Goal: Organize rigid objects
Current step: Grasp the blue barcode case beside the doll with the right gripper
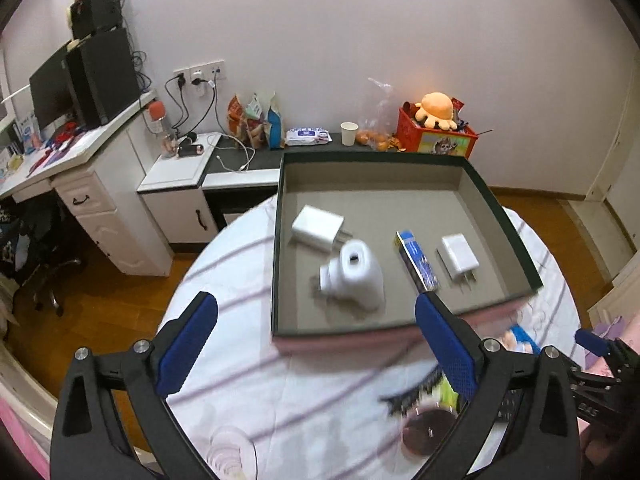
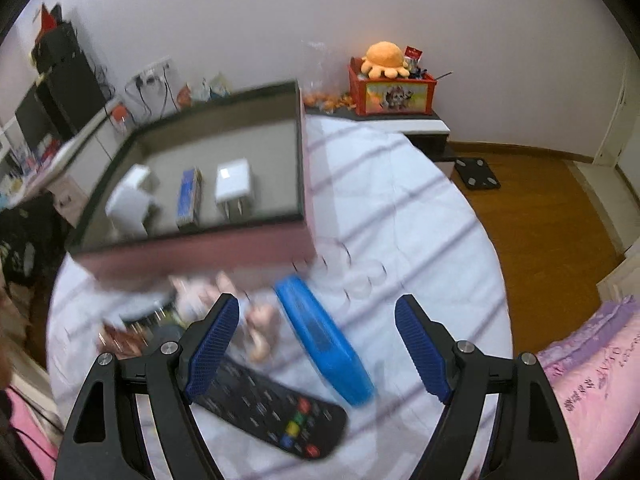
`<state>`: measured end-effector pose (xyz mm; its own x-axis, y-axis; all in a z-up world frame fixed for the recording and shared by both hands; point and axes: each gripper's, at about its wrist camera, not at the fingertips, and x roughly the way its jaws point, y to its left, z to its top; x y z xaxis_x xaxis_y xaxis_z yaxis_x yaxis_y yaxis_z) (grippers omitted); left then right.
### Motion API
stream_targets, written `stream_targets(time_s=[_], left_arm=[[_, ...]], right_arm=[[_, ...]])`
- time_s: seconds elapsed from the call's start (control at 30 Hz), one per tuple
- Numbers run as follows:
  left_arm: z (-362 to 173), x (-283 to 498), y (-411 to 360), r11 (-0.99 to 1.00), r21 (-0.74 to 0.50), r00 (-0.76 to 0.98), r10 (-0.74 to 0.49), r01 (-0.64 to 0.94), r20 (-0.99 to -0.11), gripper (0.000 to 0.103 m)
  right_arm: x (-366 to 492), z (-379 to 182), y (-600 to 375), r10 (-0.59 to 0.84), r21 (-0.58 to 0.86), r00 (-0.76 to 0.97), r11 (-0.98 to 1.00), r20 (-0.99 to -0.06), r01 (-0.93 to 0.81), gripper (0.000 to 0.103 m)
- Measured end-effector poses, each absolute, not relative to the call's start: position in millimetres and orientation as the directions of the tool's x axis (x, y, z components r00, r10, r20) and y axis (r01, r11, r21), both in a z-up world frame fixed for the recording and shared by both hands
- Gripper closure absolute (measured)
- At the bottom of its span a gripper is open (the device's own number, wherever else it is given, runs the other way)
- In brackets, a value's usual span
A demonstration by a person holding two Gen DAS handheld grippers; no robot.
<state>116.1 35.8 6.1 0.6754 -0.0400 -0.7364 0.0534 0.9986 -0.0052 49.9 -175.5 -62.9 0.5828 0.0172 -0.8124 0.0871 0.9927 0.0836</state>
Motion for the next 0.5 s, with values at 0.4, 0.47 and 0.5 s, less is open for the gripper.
stream_targets(time_s=[0.4, 0.47, 0.5], left_arm=[[-17, 78, 30, 1.000, -0.015, 0.643, -0.021, 0.016, -0.766, 0.003], [-22, 78, 28, 1.000, -0.013, 0.638, -0.018, 0.013, -0.770, 0.003], [-23, 78, 28, 1.000, -0.013, 0.636, -0.018, 0.013, -0.771, 0.003]], right_arm=[[46, -83, -169, -0.022, -0.010, 0.538, 1.000, -0.843, 0.026, 0.022], [50, -86, -170, -0.021, -0.009, 0.534, 1.000, -0.845, 0.024, 0.022], [51, -88, -171, -0.018, -0.007, 0.531, 1.000, -0.847, 0.023, 0.023]])
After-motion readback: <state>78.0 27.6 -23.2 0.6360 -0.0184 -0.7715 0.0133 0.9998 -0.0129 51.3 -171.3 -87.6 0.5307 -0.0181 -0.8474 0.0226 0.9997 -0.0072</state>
